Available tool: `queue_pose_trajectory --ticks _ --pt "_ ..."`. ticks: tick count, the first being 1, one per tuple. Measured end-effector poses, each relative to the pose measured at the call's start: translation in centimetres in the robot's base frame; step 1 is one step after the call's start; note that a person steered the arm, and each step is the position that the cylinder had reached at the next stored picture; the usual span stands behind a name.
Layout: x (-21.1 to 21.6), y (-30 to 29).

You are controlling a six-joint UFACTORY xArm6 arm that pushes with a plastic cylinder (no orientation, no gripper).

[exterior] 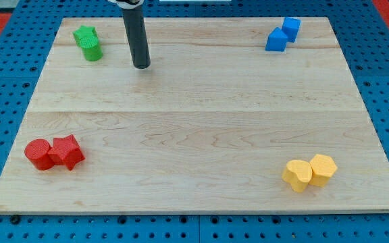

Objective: Move your arm towards the center right of the board

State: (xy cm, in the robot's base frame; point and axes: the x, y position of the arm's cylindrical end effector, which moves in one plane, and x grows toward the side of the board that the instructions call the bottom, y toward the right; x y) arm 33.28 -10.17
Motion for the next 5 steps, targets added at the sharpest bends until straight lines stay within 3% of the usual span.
queue_pose_trajectory --ticks 2,3,4,5 --pt "6.0 0.7" --pt "7.9 6.1" --pt "7.1 18.5" --pt "3.2 29.1"
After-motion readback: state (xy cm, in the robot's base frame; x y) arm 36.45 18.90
